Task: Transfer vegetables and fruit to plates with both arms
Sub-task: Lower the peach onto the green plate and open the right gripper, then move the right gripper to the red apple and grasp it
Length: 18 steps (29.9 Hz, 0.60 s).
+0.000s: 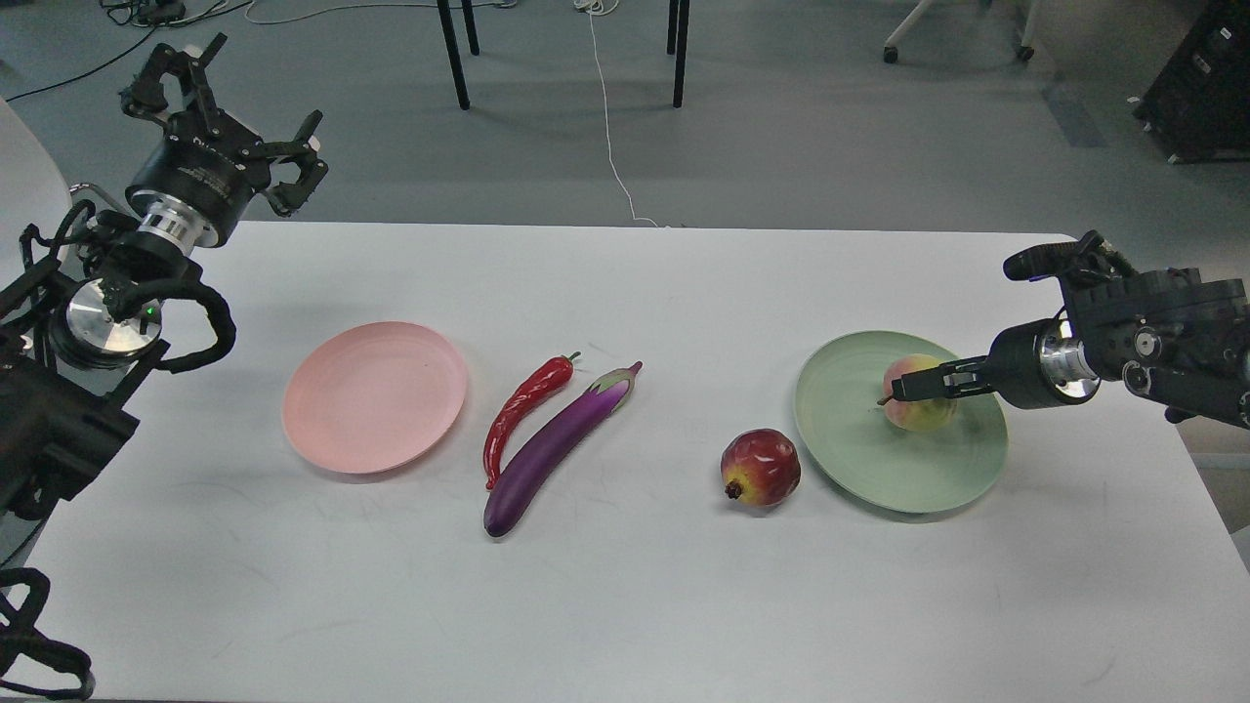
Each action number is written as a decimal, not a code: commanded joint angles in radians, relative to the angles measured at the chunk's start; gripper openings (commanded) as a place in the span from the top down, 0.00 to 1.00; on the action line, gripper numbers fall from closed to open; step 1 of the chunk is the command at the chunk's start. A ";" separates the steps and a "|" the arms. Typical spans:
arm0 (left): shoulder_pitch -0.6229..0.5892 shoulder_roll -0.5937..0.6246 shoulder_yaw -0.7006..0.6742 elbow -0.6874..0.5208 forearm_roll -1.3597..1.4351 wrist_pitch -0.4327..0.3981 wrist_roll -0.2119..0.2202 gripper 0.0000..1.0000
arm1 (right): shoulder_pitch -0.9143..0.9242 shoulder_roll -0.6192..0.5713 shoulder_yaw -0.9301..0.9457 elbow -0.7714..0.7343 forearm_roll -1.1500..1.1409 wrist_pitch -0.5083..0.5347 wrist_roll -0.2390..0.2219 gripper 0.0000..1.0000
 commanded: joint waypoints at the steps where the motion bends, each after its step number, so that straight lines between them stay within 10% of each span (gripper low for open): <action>1: 0.000 0.001 0.001 0.000 0.000 0.000 -0.001 0.01 | 0.012 -0.017 0.002 0.000 0.002 -0.001 0.000 0.07; 18: 0.000 0.003 0.003 0.000 0.000 0.000 0.002 0.01 | 0.147 0.122 0.174 0.141 0.013 0.020 -0.020 0.04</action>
